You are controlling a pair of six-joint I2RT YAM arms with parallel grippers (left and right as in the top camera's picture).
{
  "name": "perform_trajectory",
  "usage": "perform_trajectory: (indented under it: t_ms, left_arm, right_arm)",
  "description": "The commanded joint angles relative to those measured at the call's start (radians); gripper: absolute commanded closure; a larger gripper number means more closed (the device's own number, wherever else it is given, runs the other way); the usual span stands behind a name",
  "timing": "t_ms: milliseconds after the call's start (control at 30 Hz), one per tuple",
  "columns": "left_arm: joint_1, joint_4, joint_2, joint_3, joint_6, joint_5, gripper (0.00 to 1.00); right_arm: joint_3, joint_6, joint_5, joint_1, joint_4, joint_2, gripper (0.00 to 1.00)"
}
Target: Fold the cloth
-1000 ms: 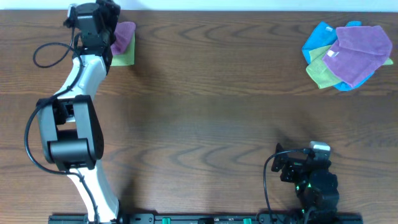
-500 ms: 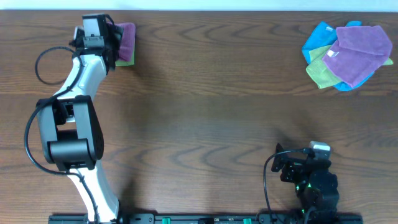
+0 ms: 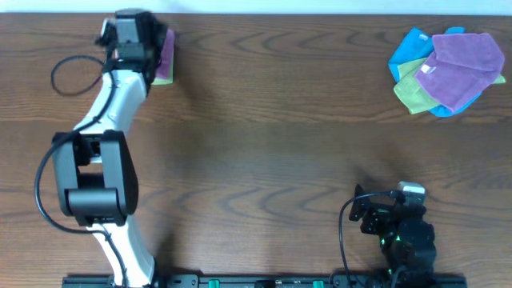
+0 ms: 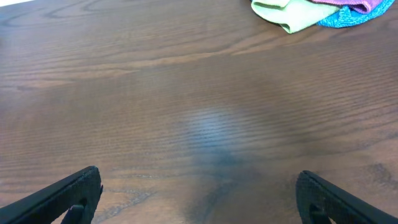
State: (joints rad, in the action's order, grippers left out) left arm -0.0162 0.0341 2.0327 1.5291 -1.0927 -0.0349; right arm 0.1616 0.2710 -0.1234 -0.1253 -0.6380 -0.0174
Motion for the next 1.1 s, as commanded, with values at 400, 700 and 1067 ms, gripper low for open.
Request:
perform_trajectory:
  t_ms: [400,700,1067]
  left_arm:
    - [0.049,0.517,0.275,0.024,-0.071,-0.022,0.05]
    - [0.056,0.446,0.324,0.043,-0.075,-0.047,0.05]
    - [0.055,0.638,0.285,0.074,-0.04,-0.005,0.05]
  right_arm:
    - [-0.004,0.013,0.003,0.006,-0.001,0.005,0.01]
    - [-0.004,0.013,0.003,0.006,-0.001,0.005,0.01]
    - [-0.004,0.013,0.003,0.006,-0.001,0.005,0.01]
